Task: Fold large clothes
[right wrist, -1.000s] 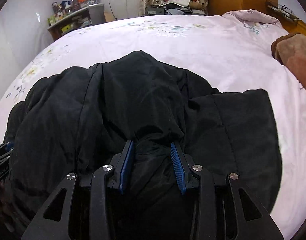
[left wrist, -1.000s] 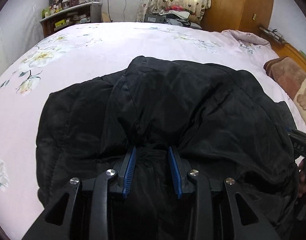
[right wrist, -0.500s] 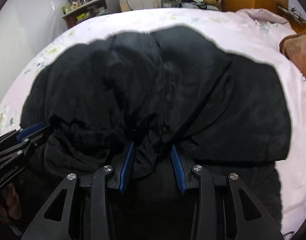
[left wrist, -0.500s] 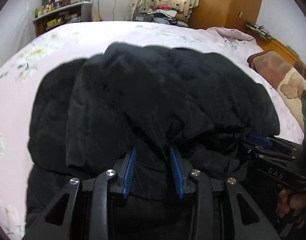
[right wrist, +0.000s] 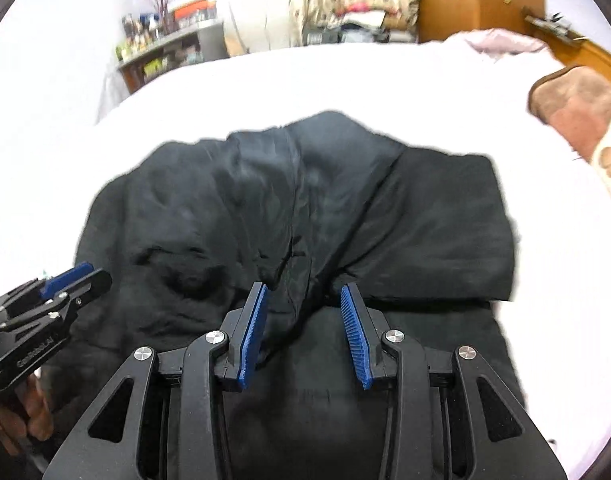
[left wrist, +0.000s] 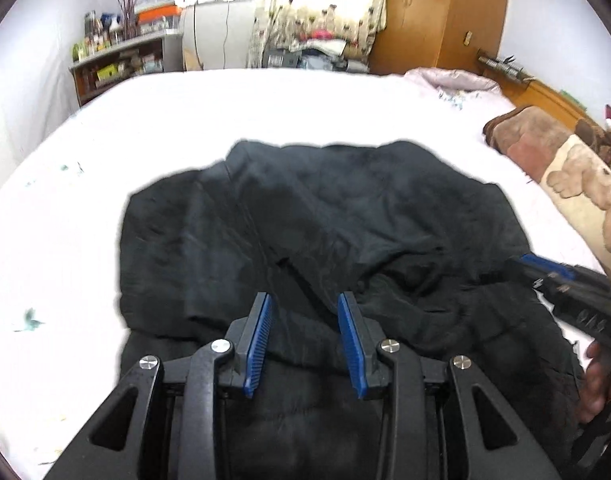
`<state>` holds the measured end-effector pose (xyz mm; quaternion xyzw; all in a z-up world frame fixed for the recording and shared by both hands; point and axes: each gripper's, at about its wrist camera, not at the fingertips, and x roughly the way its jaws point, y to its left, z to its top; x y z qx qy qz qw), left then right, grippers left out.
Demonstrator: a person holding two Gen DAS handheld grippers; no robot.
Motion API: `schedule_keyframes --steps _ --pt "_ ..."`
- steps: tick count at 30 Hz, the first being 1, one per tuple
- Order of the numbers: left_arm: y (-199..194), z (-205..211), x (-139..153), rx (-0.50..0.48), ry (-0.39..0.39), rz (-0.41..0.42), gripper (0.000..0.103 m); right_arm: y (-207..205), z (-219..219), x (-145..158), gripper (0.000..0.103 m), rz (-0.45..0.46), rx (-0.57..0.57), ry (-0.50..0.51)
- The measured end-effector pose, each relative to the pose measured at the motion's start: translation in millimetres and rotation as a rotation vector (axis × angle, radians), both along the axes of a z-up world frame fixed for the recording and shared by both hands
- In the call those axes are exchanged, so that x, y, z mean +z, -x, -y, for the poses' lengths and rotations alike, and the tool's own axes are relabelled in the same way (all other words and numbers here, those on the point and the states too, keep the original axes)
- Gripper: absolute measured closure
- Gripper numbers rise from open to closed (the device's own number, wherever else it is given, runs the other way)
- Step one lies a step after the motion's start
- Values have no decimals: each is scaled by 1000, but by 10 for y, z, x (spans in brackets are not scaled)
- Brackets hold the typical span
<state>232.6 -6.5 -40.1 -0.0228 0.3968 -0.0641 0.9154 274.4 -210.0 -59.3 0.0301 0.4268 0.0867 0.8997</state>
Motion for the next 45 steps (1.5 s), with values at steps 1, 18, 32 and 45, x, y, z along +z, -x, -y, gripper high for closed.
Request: schedule_keyframes --steps 1,18,32,45 --pt "84 -25 91 -2 2 16 66 162 38 198 65 33 -13 1" --pt "1751 -478 1208 8 87 207 63 2012 143 1766 63 350 -142 -41" --pt "2164 -601 1535 12 20 306 54 2250 -199 2207 63 636 18 233" --pt "2404 -670 767 81 47 202 51 2648 331 1256 63 442 -4 117"
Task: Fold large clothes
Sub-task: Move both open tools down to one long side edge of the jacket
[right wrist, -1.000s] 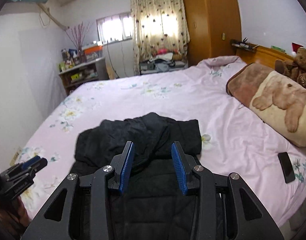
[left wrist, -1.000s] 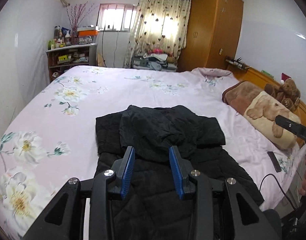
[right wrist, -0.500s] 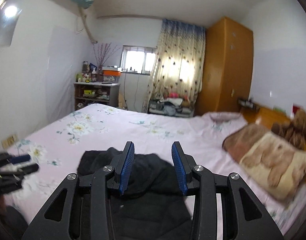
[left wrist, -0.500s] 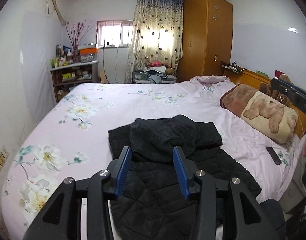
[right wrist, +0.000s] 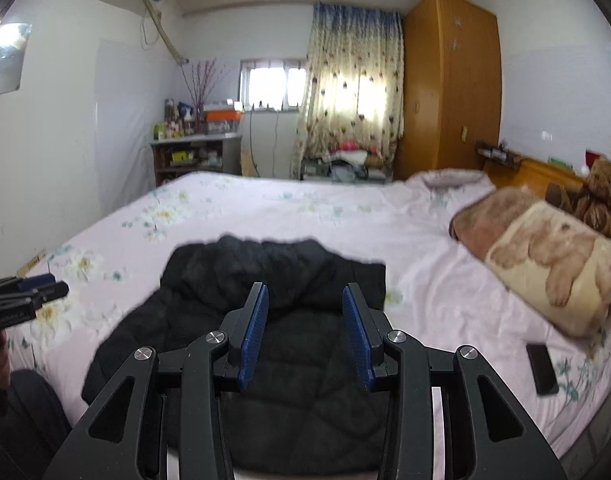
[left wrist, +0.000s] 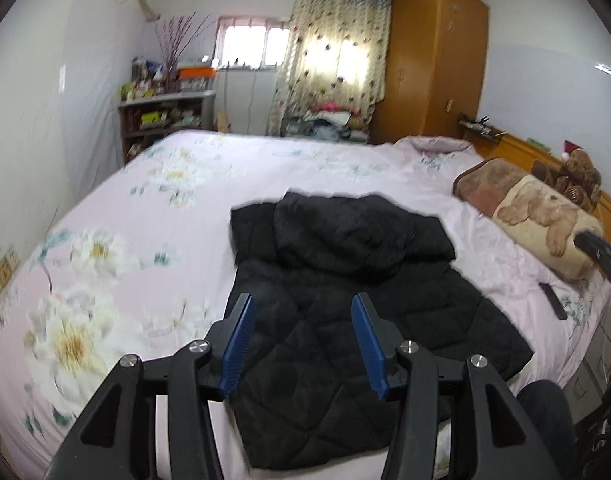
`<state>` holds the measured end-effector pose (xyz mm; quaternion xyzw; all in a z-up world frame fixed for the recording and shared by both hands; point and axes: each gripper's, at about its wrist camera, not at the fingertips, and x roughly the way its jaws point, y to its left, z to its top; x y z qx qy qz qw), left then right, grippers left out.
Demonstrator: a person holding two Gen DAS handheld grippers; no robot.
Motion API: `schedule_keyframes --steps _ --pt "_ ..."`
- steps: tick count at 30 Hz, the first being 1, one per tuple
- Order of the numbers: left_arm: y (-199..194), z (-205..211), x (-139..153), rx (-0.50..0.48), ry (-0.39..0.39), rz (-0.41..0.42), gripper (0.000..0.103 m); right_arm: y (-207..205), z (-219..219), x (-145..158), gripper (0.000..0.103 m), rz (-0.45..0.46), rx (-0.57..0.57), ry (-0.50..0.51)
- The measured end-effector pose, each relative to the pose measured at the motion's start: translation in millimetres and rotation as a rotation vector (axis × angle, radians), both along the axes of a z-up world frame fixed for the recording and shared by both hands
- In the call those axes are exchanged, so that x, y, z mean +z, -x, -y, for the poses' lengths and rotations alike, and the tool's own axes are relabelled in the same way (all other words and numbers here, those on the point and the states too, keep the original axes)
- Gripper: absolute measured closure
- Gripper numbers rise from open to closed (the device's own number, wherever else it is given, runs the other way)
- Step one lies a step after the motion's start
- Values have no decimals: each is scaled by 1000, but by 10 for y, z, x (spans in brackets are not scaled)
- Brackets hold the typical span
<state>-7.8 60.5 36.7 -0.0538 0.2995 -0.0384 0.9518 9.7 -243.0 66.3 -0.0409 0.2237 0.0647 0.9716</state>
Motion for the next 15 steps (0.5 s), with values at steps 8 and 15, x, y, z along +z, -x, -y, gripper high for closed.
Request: schedule_keyframes --steps 8,15 --pt "-173 -112 -827 81 1 -187 51 -297 544 -901 63 -255 -104 -59" --pt "-359 -279 -1297 136 -31 -303 51 -599 935 -1440 49 -416 -198 -141"
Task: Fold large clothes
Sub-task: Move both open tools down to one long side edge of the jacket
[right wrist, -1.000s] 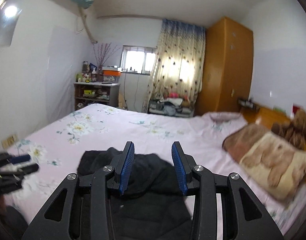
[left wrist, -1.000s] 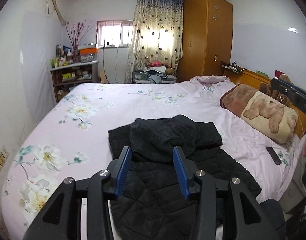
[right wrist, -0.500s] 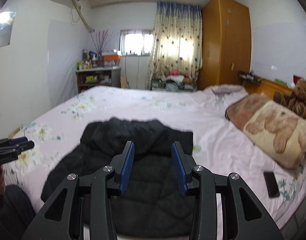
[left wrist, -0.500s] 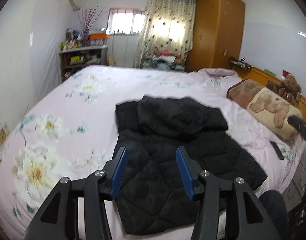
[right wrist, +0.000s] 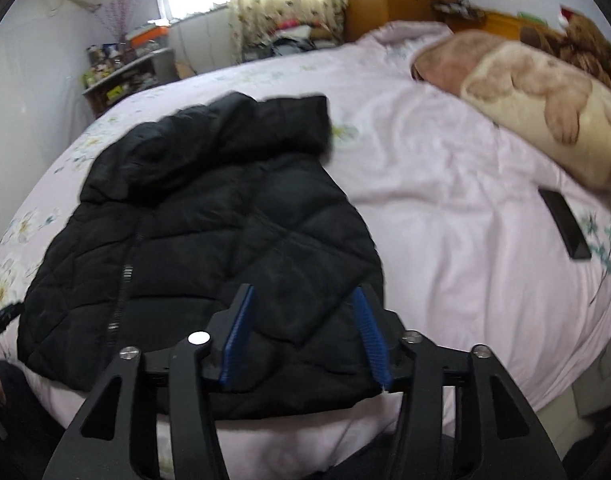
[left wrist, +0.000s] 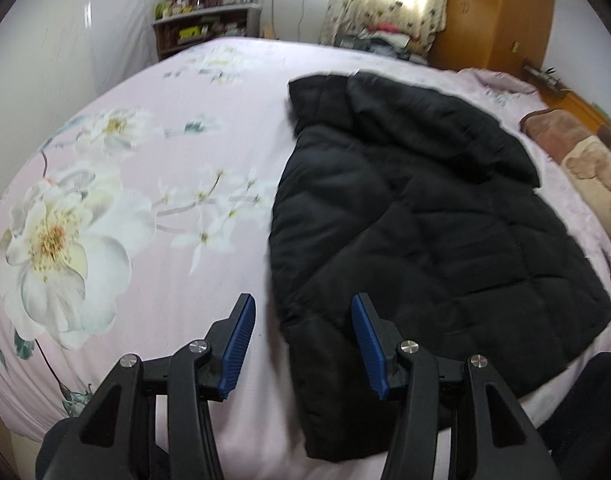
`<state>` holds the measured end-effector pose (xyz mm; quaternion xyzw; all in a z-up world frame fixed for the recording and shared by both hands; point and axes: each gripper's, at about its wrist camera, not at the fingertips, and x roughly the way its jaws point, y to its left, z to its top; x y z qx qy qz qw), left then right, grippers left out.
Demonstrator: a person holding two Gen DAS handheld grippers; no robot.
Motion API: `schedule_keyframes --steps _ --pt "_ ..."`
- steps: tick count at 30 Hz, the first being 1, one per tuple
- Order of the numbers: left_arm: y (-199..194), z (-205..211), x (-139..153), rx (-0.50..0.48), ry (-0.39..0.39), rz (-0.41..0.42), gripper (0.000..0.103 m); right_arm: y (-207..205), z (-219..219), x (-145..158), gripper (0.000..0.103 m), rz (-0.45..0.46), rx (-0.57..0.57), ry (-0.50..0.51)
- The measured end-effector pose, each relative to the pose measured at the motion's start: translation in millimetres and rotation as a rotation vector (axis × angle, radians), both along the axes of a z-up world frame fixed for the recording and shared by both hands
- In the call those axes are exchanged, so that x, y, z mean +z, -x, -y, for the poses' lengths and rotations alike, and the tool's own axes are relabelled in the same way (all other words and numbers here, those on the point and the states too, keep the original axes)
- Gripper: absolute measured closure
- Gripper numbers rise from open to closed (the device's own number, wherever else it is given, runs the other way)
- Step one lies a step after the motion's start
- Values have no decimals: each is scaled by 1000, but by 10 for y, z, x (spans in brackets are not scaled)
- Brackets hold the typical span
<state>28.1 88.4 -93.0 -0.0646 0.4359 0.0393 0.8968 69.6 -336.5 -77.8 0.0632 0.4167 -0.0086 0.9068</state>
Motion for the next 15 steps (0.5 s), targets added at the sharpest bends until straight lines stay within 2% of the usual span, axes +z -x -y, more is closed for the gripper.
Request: schedule_keyframes --steps 7,11,15 --pt "-69 40 -296 -2 -7 -58 47 -169 192 -395 49 -158 -55 -64" --pt "-86 9 -400 10 4 -69 39 -218 239 -471 46 -195 -71 -91" --pt "-107 24 -473 18 -13 -77 36 -270 228 -571 46 -241 -78 -91"
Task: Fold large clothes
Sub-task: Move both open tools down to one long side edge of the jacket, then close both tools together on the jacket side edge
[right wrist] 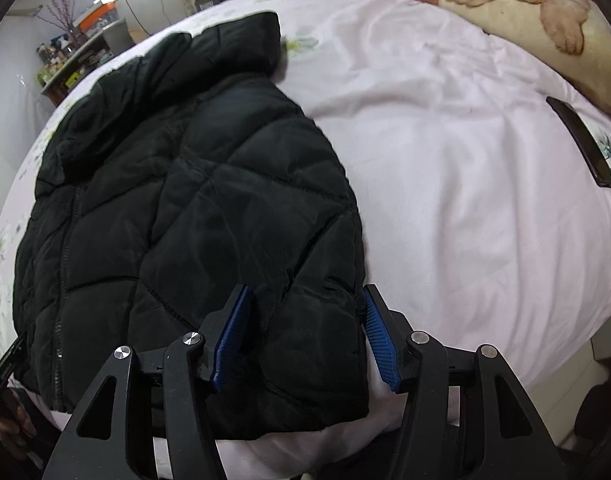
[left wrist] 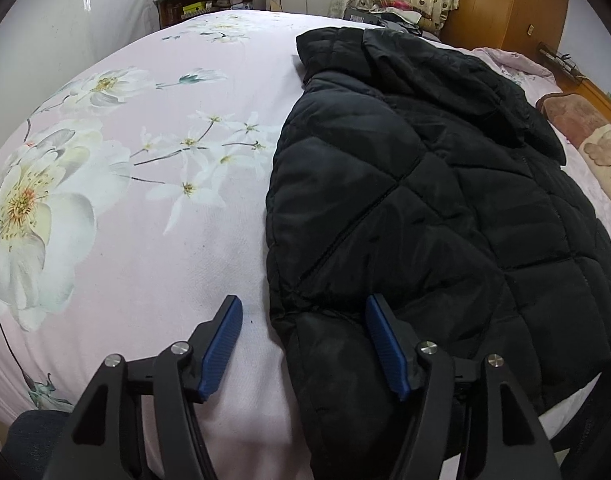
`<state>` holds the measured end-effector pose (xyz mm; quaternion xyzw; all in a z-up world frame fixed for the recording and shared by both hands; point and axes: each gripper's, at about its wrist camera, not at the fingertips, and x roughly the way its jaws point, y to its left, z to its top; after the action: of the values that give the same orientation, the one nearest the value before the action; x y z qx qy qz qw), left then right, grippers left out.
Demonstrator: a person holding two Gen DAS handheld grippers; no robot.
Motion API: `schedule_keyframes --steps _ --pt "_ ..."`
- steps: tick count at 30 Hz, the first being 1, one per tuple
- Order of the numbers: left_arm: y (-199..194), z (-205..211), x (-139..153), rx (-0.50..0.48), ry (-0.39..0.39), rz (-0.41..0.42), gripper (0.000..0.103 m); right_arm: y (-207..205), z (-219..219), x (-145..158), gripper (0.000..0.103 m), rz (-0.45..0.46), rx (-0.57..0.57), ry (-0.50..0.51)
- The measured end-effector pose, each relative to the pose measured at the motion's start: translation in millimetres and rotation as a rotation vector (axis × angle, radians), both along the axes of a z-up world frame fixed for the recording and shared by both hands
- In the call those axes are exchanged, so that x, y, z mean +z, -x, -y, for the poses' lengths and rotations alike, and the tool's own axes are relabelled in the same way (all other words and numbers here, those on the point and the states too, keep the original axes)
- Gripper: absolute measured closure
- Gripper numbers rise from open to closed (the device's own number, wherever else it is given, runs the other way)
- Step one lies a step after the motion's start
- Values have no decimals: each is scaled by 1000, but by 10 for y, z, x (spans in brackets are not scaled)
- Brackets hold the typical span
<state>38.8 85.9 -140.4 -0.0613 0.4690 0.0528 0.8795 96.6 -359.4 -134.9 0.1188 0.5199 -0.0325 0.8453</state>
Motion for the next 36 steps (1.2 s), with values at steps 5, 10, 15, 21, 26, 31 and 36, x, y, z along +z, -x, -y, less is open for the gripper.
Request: schedule_keyframes --steps 5,10,15,21,26,31,36 --pt "-17 65 -61 28 -28 1 33 -12 -3 -24 46 -14 9 4" --pt "-56 48 -120 61 -13 -15 25 -28 17 -56 46 -35 18 -12" --pt "-103 84 -58 6 18 -48 55 -33 -74 -21 75 -38 64 3" --pt "10 153 261 -45 8 -10 85 104 -167 305 90 34 116 21" --pt "274 -30 684 -63 71 88 87 363 -179 613 91 87 155 -8" --pt "557 -168 992 -92 117 159 88 641 -60 710 92 95 140 -85" --pt "657 -309 1067 -97 169 174 88 769 65 798 92 115 109 -158"
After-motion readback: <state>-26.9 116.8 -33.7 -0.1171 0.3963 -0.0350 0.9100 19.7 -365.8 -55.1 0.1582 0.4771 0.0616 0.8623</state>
